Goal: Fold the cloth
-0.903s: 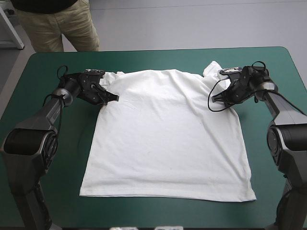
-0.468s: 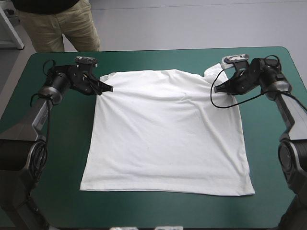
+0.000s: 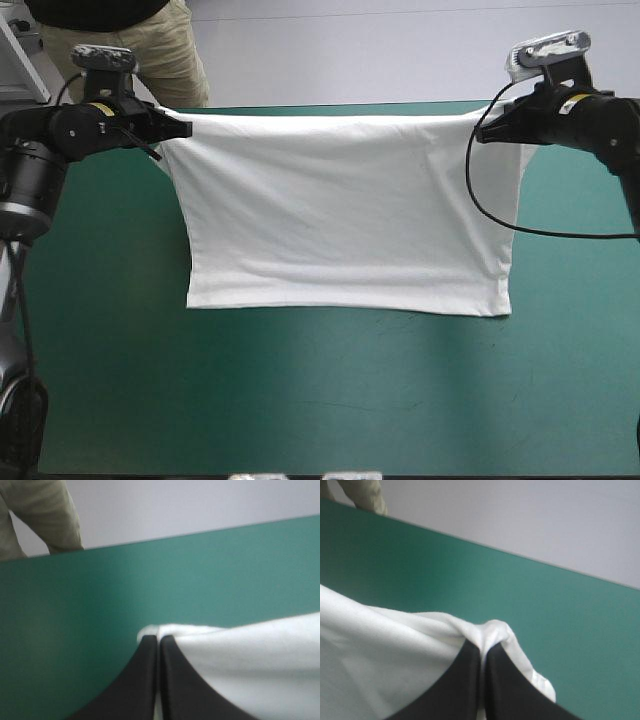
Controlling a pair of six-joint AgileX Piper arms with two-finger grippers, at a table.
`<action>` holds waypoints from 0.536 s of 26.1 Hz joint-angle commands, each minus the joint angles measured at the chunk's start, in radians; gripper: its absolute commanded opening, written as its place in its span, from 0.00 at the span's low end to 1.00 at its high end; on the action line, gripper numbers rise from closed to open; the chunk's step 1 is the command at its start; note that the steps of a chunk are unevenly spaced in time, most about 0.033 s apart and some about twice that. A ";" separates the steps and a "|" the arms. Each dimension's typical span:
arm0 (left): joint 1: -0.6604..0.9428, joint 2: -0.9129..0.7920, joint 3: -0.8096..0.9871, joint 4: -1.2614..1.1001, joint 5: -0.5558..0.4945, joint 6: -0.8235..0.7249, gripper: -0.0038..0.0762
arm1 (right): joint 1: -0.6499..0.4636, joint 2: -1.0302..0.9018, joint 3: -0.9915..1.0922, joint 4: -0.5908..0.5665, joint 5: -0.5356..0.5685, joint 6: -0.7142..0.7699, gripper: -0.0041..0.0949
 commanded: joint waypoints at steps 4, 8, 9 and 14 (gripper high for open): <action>0.001 -0.176 -0.141 0.031 -0.053 0.008 0.04 | 0.000 -0.154 -0.136 0.032 -0.054 -0.024 0.02; 0.001 -0.245 -0.217 0.060 -0.003 0.008 0.04 | 0.000 -0.221 -0.178 0.057 -0.010 -0.050 0.02; 0.001 -0.261 -0.230 0.069 0.017 0.008 0.04 | 0.000 -0.237 -0.186 0.059 0.012 -0.050 0.02; 0.001 -0.357 -0.250 0.070 0.247 0.008 0.04 | 0.000 -0.334 -0.194 0.049 0.262 -0.023 0.02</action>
